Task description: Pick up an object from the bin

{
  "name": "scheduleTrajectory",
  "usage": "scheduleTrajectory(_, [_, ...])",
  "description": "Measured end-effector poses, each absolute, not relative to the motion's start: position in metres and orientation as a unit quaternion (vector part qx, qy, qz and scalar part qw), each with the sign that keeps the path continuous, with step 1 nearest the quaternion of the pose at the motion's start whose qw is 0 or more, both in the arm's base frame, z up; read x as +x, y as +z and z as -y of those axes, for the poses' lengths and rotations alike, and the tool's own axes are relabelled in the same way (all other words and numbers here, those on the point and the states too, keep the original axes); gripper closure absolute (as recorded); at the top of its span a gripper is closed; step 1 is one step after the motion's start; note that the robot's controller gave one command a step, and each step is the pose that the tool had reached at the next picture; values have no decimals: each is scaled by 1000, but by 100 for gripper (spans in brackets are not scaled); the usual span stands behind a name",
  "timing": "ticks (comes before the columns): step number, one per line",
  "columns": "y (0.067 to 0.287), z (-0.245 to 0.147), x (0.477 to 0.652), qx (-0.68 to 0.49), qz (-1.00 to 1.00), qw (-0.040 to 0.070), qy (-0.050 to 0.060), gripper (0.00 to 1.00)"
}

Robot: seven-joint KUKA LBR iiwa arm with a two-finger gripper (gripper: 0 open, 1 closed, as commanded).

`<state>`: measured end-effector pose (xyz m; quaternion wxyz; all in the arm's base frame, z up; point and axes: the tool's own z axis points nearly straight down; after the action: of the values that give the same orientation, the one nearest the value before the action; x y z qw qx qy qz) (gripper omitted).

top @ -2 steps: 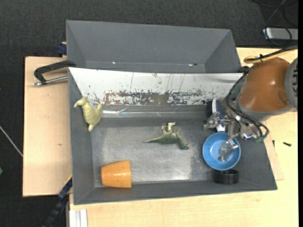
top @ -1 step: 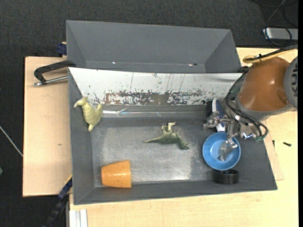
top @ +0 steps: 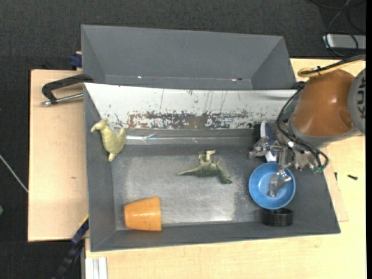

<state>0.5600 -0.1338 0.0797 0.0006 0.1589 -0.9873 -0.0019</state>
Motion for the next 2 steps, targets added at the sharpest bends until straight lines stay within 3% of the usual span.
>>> scheduleTrajectory(1, [81,133,561,158,987,0,-1,0])
scheduleTrajectory(2, [85,131,564,159,987,-4,-1,100])
